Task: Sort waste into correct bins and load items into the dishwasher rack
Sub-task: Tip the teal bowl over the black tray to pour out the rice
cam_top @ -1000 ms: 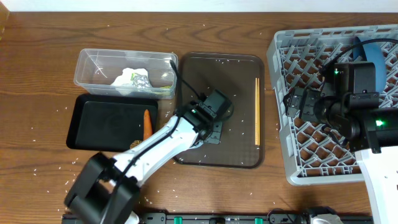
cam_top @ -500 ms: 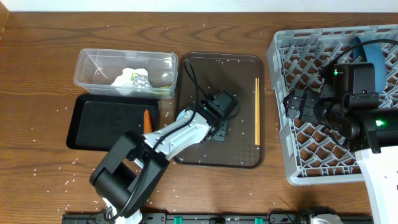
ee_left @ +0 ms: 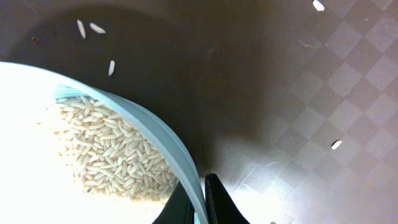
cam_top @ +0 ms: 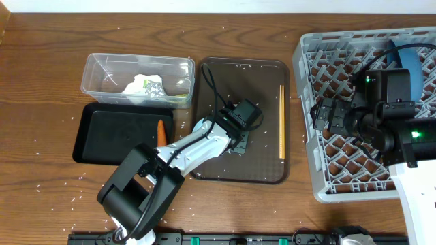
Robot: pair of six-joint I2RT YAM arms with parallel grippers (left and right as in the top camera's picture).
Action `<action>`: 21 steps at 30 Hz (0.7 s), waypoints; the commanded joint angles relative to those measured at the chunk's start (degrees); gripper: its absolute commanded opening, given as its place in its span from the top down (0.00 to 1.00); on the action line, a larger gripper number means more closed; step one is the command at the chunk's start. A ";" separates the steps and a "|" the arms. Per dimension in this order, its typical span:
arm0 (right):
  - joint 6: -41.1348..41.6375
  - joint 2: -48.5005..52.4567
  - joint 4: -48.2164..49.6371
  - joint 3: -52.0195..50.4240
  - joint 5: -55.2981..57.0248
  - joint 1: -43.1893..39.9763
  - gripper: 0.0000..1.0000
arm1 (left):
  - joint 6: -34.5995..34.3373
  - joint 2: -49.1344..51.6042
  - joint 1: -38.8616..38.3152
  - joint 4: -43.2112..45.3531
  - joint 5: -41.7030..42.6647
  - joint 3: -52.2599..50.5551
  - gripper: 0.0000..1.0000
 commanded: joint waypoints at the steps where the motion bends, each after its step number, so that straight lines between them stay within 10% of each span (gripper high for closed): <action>1: 0.76 0.04 -0.13 0.26 -0.02 0.02 0.01 | 2.10 -2.75 0.09 -2.32 0.46 -0.17 0.94; 15: 0.79 0.04 -0.02 0.26 0.00 0.02 0.01 | 3.28 -34.88 9.70 -17.94 0.81 0.76 0.94; 21: 0.76 0.04 -0.02 0.26 0.00 0.02 0.01 | 8.20 -42.84 29.88 -20.26 20.17 -0.92 0.93</action>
